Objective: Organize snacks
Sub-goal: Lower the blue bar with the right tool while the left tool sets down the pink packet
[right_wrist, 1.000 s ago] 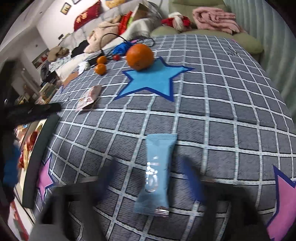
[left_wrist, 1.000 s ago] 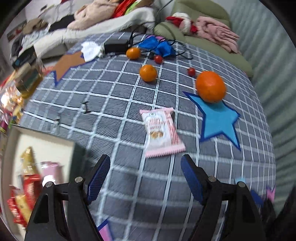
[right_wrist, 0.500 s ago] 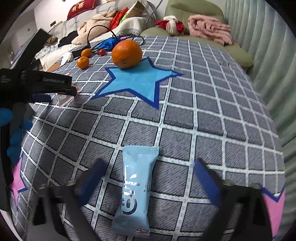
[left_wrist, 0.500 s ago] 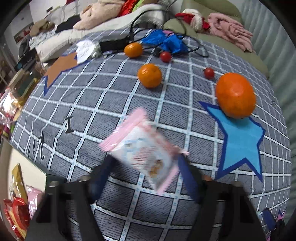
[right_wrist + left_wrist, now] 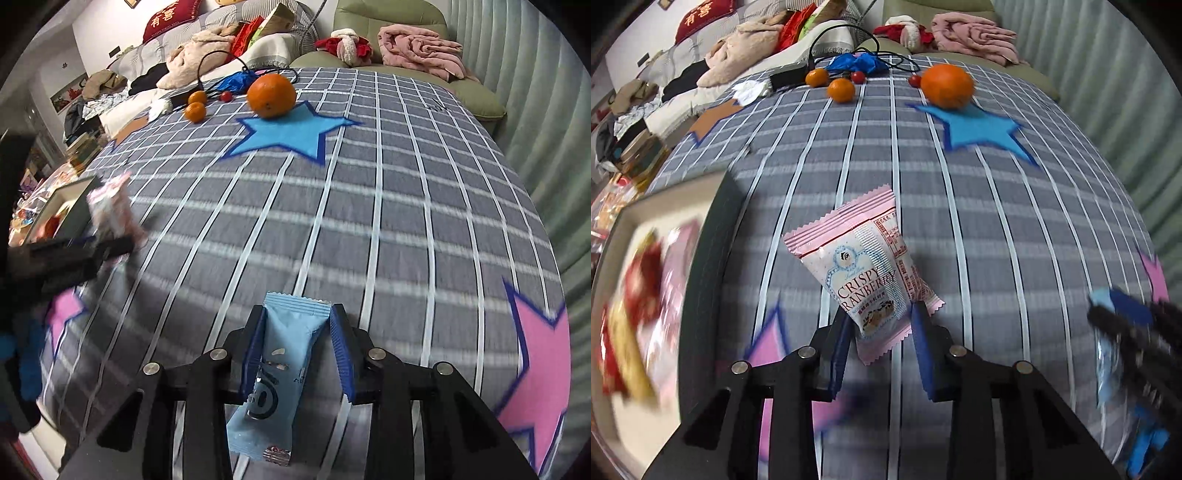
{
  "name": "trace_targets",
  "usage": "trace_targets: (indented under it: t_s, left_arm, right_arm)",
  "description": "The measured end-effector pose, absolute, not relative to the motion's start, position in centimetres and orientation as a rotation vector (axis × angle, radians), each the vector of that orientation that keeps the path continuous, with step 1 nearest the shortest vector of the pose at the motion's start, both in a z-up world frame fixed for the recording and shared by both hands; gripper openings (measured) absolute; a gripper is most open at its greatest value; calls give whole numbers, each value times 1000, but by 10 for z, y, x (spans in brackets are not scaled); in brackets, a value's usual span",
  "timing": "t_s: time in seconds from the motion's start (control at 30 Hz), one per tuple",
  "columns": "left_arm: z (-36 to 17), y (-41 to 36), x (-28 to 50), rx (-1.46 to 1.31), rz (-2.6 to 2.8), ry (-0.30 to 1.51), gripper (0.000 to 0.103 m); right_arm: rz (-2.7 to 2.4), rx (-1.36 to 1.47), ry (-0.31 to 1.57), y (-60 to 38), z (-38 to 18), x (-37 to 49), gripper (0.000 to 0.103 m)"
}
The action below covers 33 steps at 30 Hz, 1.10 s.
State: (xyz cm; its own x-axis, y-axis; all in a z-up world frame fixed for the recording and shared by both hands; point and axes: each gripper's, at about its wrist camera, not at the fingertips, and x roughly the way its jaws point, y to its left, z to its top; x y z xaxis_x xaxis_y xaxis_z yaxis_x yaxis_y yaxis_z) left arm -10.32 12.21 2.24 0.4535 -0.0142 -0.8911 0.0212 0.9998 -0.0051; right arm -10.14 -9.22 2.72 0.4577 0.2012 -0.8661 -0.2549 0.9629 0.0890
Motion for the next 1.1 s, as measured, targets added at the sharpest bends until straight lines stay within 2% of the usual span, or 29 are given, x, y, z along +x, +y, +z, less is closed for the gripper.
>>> trace_targets:
  t_s: [0.03,0.07,0.1,0.13,0.17,0.33,0.37,0.4,0.47,0.57,0.77,1.1]
  left_arm:
    - [24,123,-114,15,-2,1094,52]
    - [26,126,-121,19,18,1082,71]
    - [30,129,-125,17,32,1058,80]
    - [36,131,-129,14,49,1021,85]
    - [39,134,-126,10,58,1008,85]
    - [34,134,-107,-3,74,1026,86]
    - [27,132,-104,15,73,1037,86]
    - [20,130,-102,37,70,1051,86]
    - [15,131,-108,43,44,1008,89]
    - [6,136,-109,5,-14,1009,102]
    - [12,140,-112,-47,-3,1022,102]
    - [17,166,-79,-390,246,1136,102]
  right_arm:
    - [281,-58,1059,-92,28,-110,37]
    - [286,-50,1058,-92,28,-116,41]
    - [283,-39,1056,-94,28,-121,59]
    - [272,-21,1052,-96,27,-125,73]
    - [253,-9,1045,-98,27,-128,96]
    - [204,21,1048,-99,22,-128,98]
    - [201,18,1047,-97,21,-127,103]
    - [190,5,1044,-93,20,-127,103]
    - [163,-56,1031,-85,16,-128,103]
    - [174,-96,980,-79,14,-134,103]
    - [176,-95,969,-80,13,-135,103]
    - [176,-95,968,-80,13,-136,103]
